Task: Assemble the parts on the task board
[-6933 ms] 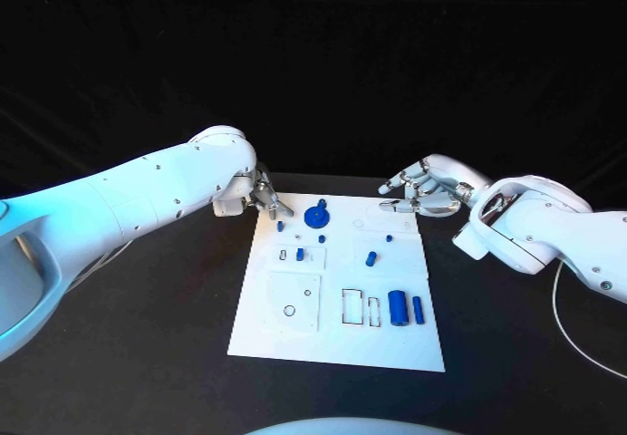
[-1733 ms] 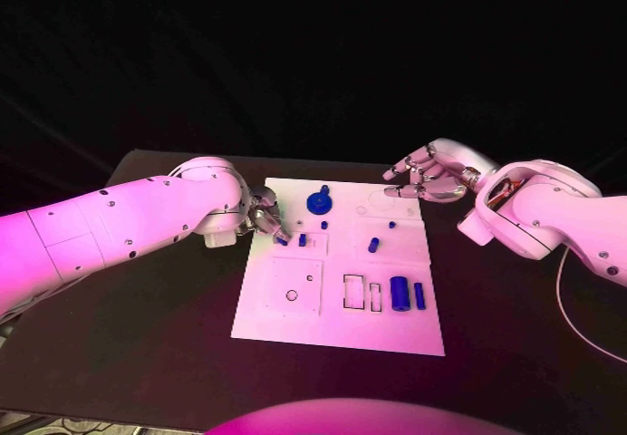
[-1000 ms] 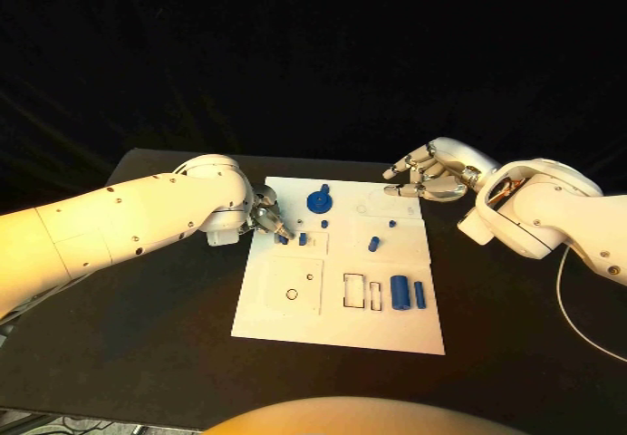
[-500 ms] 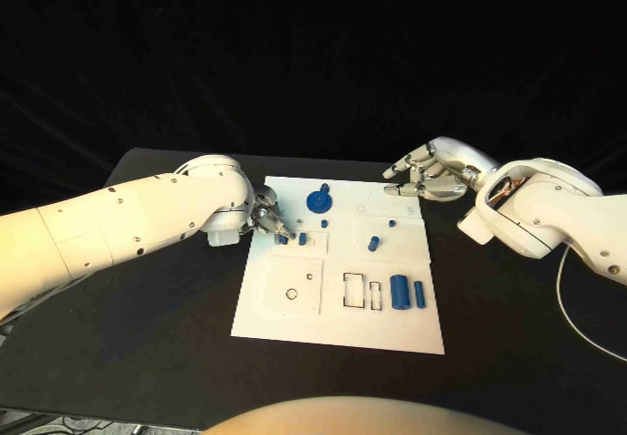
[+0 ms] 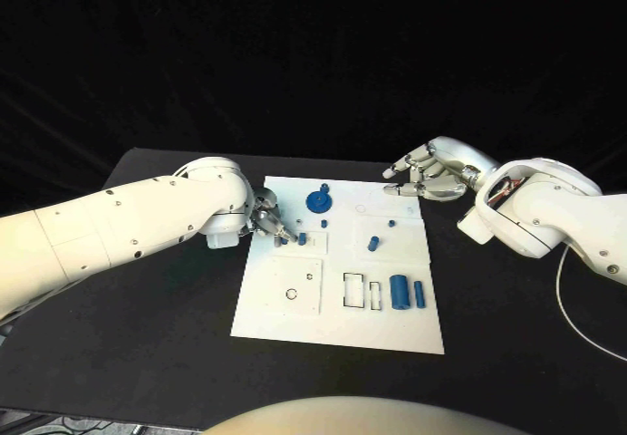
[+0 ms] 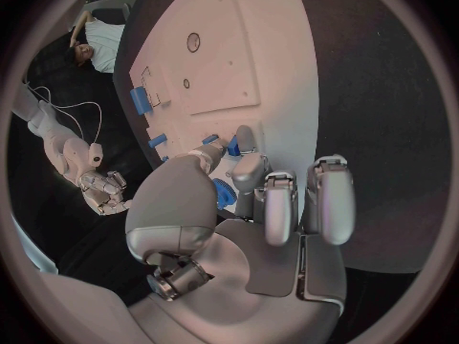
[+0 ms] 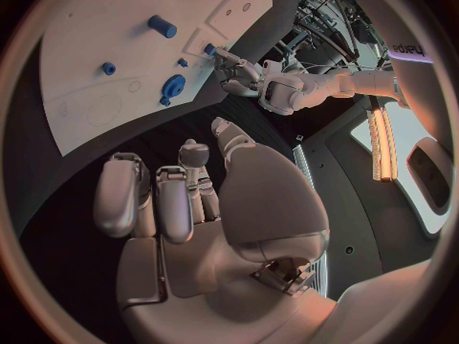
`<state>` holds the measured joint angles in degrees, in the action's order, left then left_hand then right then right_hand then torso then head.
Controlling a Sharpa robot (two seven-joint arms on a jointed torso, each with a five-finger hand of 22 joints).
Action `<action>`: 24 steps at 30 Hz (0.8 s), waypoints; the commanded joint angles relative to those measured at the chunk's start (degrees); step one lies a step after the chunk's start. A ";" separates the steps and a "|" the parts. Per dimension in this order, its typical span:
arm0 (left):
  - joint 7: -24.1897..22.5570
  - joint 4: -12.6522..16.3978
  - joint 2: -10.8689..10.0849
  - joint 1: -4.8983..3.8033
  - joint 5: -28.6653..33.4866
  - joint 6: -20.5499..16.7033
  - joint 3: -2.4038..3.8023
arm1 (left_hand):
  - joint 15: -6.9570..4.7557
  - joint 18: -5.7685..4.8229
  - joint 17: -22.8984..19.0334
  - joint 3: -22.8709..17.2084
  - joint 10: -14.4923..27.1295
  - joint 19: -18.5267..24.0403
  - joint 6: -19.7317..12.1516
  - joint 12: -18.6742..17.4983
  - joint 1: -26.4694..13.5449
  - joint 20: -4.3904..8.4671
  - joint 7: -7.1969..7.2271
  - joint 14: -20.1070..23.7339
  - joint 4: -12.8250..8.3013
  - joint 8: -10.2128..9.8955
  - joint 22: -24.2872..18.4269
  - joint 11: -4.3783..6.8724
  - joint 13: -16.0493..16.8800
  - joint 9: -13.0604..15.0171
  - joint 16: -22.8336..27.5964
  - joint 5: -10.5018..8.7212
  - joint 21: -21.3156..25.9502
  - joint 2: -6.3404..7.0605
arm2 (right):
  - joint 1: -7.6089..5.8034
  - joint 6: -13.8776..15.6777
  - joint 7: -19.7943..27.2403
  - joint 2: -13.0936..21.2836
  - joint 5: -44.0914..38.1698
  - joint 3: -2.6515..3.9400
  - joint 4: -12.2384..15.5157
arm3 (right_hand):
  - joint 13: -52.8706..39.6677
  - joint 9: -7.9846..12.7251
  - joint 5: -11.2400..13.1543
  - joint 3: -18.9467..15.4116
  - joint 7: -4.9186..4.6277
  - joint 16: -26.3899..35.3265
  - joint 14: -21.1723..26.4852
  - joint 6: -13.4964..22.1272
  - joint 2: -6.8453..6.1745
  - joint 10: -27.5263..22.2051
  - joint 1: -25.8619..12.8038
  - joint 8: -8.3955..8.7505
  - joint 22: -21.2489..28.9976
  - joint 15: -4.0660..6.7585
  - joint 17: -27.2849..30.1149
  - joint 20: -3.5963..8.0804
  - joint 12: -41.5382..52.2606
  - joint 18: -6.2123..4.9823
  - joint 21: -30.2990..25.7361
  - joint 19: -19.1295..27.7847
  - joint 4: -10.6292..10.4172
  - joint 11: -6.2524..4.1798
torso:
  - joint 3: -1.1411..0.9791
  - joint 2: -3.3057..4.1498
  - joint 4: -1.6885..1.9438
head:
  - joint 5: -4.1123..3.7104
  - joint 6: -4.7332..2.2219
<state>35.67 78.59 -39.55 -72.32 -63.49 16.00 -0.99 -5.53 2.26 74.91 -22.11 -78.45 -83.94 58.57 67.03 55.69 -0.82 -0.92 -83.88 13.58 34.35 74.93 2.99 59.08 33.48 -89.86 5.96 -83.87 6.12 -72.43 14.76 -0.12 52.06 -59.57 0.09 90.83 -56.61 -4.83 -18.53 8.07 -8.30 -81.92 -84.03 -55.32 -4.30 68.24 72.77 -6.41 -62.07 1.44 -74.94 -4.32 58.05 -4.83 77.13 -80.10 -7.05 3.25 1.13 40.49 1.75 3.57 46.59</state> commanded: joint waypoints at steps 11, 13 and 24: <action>-0.12 1.34 -1.08 0.05 -0.42 -2.81 0.54 | -0.45 -0.39 15.09 2.66 -0.56 -3.00 0.61 0.14 -0.49 0.41 0.15 -6.12 0.88 -0.11 7.93 0.02 0.16 -0.50 -0.14 -0.19 -0.22 -0.13 | 0.03 -0.18 0.28 -0.16 -0.34 0.00 -0.03 | -0.01 0.08 -0.25 -0.13 0.08 0.30 -3.16 -0.13 0.21 -0.36 -0.21 -0.39 0.08 -0.06 -1.69 -0.11 -0.07 -0.42 -0.33 0.36 -0.30 -0.09 | 0.00 0.02 -0.01 | 0.00 -0.41; -0.49 1.62 -1.38 0.03 -0.42 -3.79 0.79 | -0.47 -0.35 15.09 2.95 -0.50 -2.93 0.58 0.01 -0.49 0.43 0.15 -6.12 0.99 -0.13 7.77 0.01 0.02 -0.55 -0.14 -0.19 -0.08 -0.13 | 0.04 -0.18 0.29 -0.16 -0.34 0.00 -0.05 | 0.03 0.09 -0.31 -0.16 0.08 0.33 -3.16 -0.12 0.21 -0.39 -0.25 -0.39 0.07 -0.06 -1.65 -0.11 -0.11 -0.41 -0.33 0.36 -0.33 -0.09 | 0.01 0.02 -0.01 | 0.01 -0.43; -5.27 4.37 -3.73 -1.29 8.31 -15.80 1.61 | 3.83 7.92 -5.96 12.65 19.40 16.75 -11.65 -21.19 0.82 -3.21 -5.47 3.38 3.19 -4.05 -31.89 -5.22 -22.51 -4.12 18.68 -0.01 39.56 -0.41 | 0.04 -0.11 0.41 0.01 -0.33 0.00 -0.01 | 0.03 0.09 -0.31 -0.16 0.08 0.33 -3.16 -0.12 0.21 -0.39 -0.25 -0.39 0.07 -0.06 -1.65 -0.11 -0.11 -0.41 -0.33 0.36 -0.33 -0.09 | -0.02 0.05 -0.05 | -0.20 -0.87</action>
<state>33.04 82.61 -43.18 -73.48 -59.33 5.18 0.58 -1.94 9.54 70.16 -9.89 -59.72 -68.18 47.54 46.20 55.72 -3.81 -6.11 -81.16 16.75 30.50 45.24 -1.93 36.92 29.58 -72.65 5.96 -46.67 5.66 -72.43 14.76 -0.04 52.03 -59.56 0.09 90.77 -56.62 -4.84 -18.53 8.08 -8.30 -81.92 -84.02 -55.32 -4.31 68.24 72.77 -6.41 -62.08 1.44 -74.92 -4.32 58.05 -4.83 77.13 -80.10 -7.05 3.25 1.11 40.50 1.71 3.41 45.81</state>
